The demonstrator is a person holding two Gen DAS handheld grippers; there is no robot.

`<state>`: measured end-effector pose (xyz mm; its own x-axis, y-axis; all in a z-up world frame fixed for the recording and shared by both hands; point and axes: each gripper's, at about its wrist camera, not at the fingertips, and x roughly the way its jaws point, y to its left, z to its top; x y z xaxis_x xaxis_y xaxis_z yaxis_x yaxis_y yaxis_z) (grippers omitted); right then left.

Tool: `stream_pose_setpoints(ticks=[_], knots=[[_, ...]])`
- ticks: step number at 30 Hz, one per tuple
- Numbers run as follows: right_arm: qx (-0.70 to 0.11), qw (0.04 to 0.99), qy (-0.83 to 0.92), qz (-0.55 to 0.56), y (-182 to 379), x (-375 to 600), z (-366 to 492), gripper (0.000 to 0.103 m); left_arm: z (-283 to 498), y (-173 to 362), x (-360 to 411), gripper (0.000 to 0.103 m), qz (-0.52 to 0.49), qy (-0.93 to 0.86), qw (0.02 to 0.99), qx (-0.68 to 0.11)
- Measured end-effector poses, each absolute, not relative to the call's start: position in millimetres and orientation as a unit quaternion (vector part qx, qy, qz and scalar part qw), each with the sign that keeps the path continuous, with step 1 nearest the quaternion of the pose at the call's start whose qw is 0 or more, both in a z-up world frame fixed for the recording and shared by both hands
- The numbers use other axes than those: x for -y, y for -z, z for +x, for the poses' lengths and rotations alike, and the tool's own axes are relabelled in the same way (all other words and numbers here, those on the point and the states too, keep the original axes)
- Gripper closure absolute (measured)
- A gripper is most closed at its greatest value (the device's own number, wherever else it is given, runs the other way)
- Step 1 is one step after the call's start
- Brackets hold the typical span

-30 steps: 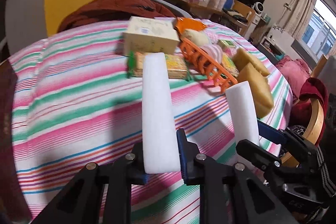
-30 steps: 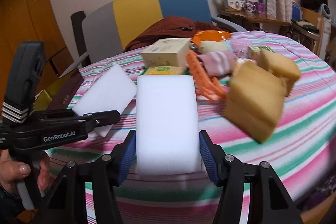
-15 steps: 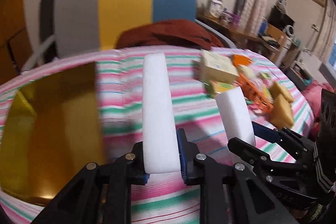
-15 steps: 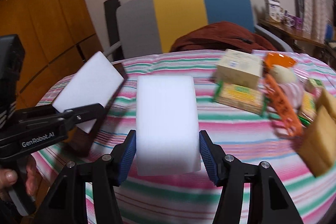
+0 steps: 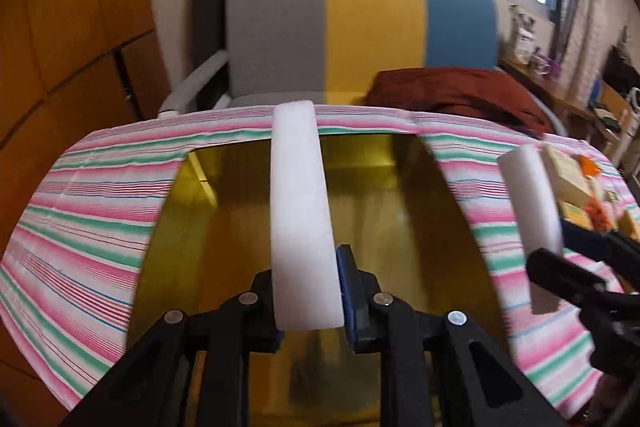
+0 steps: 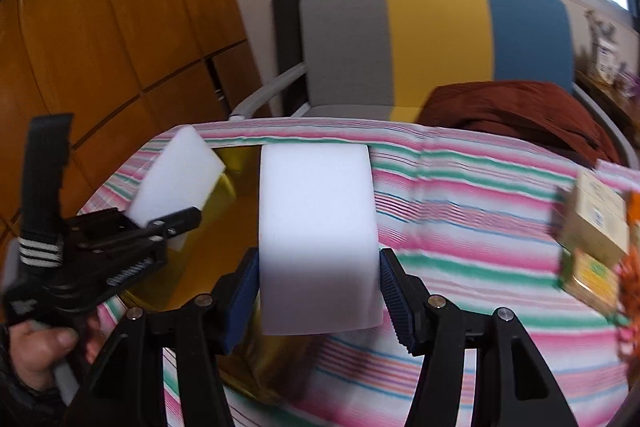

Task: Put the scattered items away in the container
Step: 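Lower both white sponge blocks into the gold tray and open both tools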

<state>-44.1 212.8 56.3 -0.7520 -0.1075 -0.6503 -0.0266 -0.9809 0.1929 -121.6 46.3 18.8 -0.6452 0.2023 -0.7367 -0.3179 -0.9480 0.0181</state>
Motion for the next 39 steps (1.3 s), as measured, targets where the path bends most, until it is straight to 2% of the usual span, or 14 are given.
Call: stream_pose_setpoints(ticks=[10,21,22,25,26,39], knots=[[0.111,0.014,0.898,0.425,-34.6,-194.3,-143.1,0.044,-187.4,3.9,-17.0,0.082,-0.446,-0.885,0.126,-0.05],[0.098,-0.019,0.874,0.476,-6.1,-192.5,-203.5,0.042,-225.3,22.8,-20.6,0.08,-0.494,-0.858,0.125,-0.065],[0.096,-0.023,0.873,0.478,-3.8,-194.0,-208.0,0.038,-227.5,24.5,-21.7,0.078,-0.495,-0.857,0.125,-0.071],[0.091,-0.026,0.869,0.486,0.9,-195.5,-214.0,0.014,-231.7,29.3,-23.2,0.073,-0.503,-0.852,0.118,-0.083],[0.093,-0.026,0.869,0.485,1.4,-196.5,-213.9,0.011,-231.8,30.2,-23.9,0.071,-0.503,-0.851,0.121,-0.084],[0.108,-0.028,0.913,0.393,-26.5,-205.9,-164.6,0.011,-195.1,9.7,-10.2,0.071,-0.441,-0.89,0.106,-0.044]])
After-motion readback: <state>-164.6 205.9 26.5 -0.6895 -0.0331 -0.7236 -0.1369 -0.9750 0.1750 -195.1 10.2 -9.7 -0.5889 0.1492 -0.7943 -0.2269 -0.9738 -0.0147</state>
